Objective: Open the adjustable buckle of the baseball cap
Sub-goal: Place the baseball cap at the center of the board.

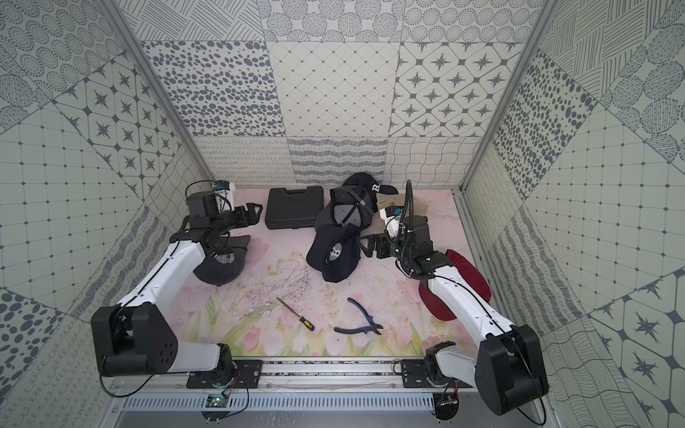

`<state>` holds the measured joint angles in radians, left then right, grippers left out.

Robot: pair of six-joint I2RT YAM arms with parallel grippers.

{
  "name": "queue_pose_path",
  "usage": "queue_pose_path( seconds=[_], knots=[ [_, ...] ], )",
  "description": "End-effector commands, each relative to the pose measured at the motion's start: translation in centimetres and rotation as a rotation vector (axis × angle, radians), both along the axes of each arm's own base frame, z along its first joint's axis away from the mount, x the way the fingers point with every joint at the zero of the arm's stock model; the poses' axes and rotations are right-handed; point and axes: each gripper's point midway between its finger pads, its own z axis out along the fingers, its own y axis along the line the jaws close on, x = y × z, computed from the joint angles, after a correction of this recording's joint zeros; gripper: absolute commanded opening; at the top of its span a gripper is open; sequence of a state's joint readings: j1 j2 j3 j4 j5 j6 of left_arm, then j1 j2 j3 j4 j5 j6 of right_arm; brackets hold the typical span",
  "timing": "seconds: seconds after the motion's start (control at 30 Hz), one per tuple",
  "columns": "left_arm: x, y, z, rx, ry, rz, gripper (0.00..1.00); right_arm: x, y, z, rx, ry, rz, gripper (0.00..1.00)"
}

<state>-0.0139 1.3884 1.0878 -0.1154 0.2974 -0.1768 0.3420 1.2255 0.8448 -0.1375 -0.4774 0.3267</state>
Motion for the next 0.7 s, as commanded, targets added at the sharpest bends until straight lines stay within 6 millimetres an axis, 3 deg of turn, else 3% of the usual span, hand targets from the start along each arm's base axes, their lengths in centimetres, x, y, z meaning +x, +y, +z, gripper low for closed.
queue_pose_path(
  seconds=[0.0, 0.13, 0.3, 0.4, 0.53, 0.67],
  knots=[
    [-2.0, -7.2, 1.5, -0.072, -0.034, -0.205, 0.9, -0.1, 0.8, -1.4, -0.014, 0.074, -0.002, 0.9],
    [-4.0, -11.9, 0.2, -0.055, -0.009, -0.324, 0.89, -0.2, 1.1, -4.0, 0.011, 0.171, -0.033, 0.84],
    [-5.4, -15.2, -1.6, -0.099, 0.006, -0.426, 0.86, 0.0, 1.5, -5.2, 0.048, 0.207, -0.051, 0.82],
    [-5.8, -16.3, -2.4, -0.113, 0.014, -0.467, 0.81, 0.0, 1.6, -5.8, 0.073, 0.227, -0.066, 0.82],
    [-6.2, -17.0, -3.4, -0.084, 0.048, -0.489, 0.85, -0.1, 1.3, -6.6, 0.088, 0.23, -0.094, 0.84],
    [-6.4, -17.1, -3.7, -0.069, 0.051, -0.483, 0.85, -0.3, 1.1, -6.8, 0.066, 0.201, -0.107, 0.96]
  ],
)
